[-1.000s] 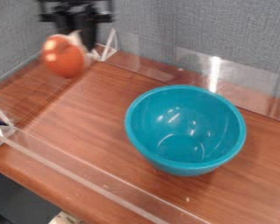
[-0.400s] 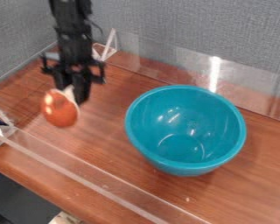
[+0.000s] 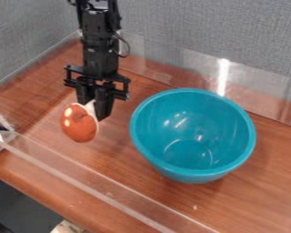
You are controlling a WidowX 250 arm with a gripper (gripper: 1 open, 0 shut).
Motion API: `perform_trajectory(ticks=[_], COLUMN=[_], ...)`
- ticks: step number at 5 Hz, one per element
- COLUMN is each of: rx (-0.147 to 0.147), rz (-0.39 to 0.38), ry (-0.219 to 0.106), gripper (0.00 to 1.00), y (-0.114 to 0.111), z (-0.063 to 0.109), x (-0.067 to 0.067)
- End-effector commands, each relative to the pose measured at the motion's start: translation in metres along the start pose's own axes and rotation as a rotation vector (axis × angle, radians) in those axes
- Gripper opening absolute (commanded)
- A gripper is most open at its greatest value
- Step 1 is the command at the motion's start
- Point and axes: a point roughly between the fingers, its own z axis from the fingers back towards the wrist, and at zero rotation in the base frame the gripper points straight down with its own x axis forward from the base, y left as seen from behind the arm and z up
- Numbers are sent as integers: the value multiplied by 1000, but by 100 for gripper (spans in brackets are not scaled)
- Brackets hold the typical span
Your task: Remove the mushroom from inside the blue bowl and put it on the table
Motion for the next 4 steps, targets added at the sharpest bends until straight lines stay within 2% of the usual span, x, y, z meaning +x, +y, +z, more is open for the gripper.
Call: perform_trajectory(ticks=[1, 4], rx=[21, 16], rz=[0, -8], ry=[-95, -110], gripper=[0, 0], y=[4, 9], z=[30, 38], x=[2, 0])
